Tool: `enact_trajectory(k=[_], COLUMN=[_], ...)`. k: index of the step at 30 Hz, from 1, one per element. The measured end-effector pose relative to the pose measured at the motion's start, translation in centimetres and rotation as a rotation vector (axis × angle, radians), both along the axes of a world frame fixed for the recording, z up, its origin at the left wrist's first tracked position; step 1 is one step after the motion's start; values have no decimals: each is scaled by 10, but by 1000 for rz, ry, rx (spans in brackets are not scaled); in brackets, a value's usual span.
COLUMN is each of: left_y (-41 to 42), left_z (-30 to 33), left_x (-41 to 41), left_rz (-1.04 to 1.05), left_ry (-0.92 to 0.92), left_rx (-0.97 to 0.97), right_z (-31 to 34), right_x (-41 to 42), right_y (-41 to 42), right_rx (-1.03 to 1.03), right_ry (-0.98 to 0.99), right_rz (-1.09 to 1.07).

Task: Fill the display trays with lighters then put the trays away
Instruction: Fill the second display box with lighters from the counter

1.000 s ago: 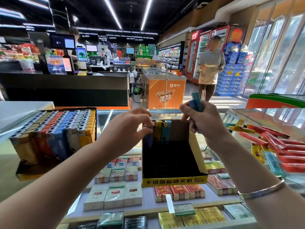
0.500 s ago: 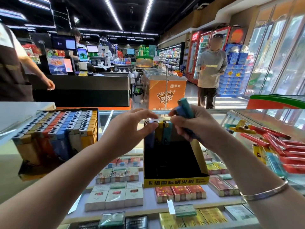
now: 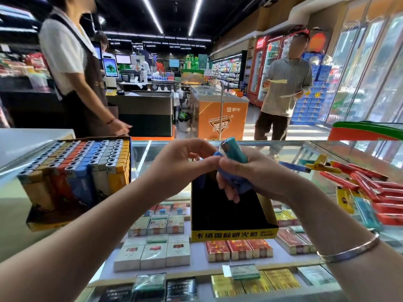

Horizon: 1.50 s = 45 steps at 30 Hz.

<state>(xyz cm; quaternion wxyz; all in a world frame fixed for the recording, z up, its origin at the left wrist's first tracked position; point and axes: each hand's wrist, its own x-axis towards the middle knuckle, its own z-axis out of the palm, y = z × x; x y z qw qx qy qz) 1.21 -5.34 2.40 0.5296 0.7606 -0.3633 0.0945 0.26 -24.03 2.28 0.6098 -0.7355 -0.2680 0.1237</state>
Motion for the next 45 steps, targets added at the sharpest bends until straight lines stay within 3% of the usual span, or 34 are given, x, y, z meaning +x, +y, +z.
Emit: enact_trajectory(k=[3, 6, 9, 13, 17, 21, 23, 30, 42, 45], left_y=[4, 8, 14, 19, 22, 22, 22, 17, 16, 16], left_z=[5, 10, 12, 12, 12, 12, 11, 5, -1, -2], left_x=[3, 5, 3, 4, 3, 2, 2, 4, 9, 10], left_rz=[-18, 41, 58, 125, 175, 192, 198, 228, 287, 298], left_ry=[48, -1, -57, -191, -287, -378, -428, -501, -539, -525], left_rx=[-95, -108, 56, 292, 414, 441, 442, 423, 570, 580], right_z=[2, 3, 3, 1, -4, -9, -10, -11, -12, -11], right_x=[1, 3, 9, 17, 20, 18, 17, 16, 14, 12], right_y=[2, 4, -1, -9, -9, -5, -3, -5, -5, -4], right_rx=[123, 201, 227, 189, 52, -320, -400, -424, -448, -411], right_ry=[46, -65, -255, -349, -383, -486, -505, -572, -583, -672], right_rz=[-59, -319, -517, -650, -672, -602, -551, -528, -539, -605])
